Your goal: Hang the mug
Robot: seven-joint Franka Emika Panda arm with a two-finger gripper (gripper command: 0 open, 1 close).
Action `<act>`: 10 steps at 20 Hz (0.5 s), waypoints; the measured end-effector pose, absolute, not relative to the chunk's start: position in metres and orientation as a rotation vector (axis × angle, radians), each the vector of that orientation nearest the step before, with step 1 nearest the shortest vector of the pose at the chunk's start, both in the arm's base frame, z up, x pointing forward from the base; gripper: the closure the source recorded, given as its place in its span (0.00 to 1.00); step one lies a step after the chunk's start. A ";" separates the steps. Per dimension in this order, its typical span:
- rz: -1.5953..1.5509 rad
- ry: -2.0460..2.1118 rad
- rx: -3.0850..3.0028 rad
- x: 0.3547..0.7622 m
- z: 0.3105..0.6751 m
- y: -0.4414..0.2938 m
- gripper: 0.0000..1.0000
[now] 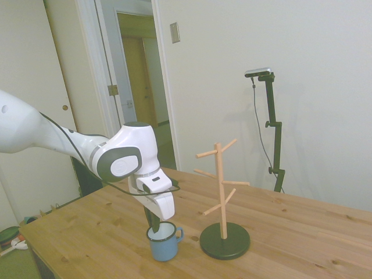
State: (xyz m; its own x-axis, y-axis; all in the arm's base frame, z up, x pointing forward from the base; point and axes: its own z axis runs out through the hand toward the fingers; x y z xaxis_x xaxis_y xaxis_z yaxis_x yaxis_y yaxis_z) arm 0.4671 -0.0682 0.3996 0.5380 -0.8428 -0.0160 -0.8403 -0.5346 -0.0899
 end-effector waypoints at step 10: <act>-0.164 1.438 -2.702 0.456 0.444 -0.074 1.00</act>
State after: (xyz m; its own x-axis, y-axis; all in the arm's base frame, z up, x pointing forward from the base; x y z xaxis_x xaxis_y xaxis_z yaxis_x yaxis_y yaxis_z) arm 0.4559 -0.0736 0.4436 0.5546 -0.8301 0.0584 -0.8219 -0.5574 -0.1176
